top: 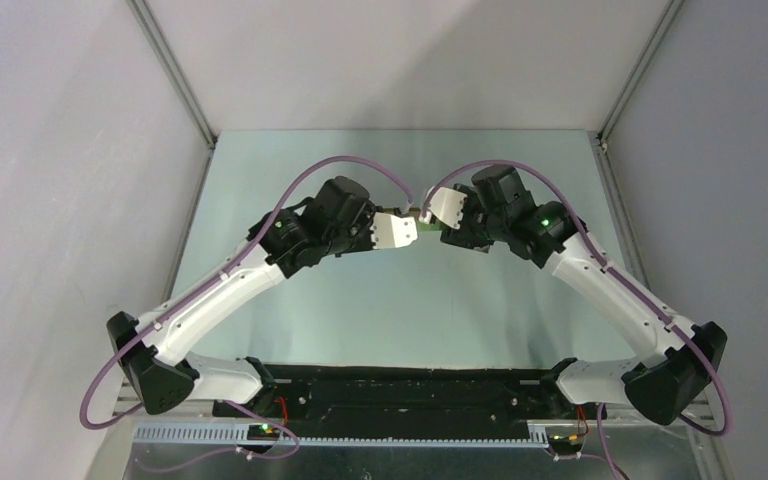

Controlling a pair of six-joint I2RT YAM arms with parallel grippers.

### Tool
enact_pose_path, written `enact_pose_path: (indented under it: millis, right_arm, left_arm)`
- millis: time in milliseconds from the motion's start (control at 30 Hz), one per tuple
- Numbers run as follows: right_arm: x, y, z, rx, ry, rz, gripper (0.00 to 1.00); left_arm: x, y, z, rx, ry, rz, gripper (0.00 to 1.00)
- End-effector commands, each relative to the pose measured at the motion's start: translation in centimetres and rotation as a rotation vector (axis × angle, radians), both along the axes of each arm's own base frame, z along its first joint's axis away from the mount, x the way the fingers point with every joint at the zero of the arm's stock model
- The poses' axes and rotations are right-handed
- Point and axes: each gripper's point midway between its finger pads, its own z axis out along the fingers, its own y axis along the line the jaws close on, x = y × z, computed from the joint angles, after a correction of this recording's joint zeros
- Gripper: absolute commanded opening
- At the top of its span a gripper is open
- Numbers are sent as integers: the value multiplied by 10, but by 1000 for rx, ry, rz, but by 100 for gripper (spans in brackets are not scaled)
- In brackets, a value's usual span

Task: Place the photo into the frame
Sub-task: Turn over the photo frame at the center of the board.

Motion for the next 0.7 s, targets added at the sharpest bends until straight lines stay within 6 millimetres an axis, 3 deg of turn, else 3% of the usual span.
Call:
enact_pose_path:
  millis: [0,200,367,667]
  right_arm:
    - [5,9,-1,15,-13,24,61]
    - [9,12,-4,10,-13,27,52]
    - [10,14,-3,2,-23,42,32]
    - [7,12,0,-18,-29,49,7]
  left_arm:
    - [7,-7,37,-125,-57,18,0]
    - [7,-7,37,-126,-55,18,0]
    - [8,-6,36,-120,-57,24,0]
    - [13,-3,41,-114,-77,47,0]
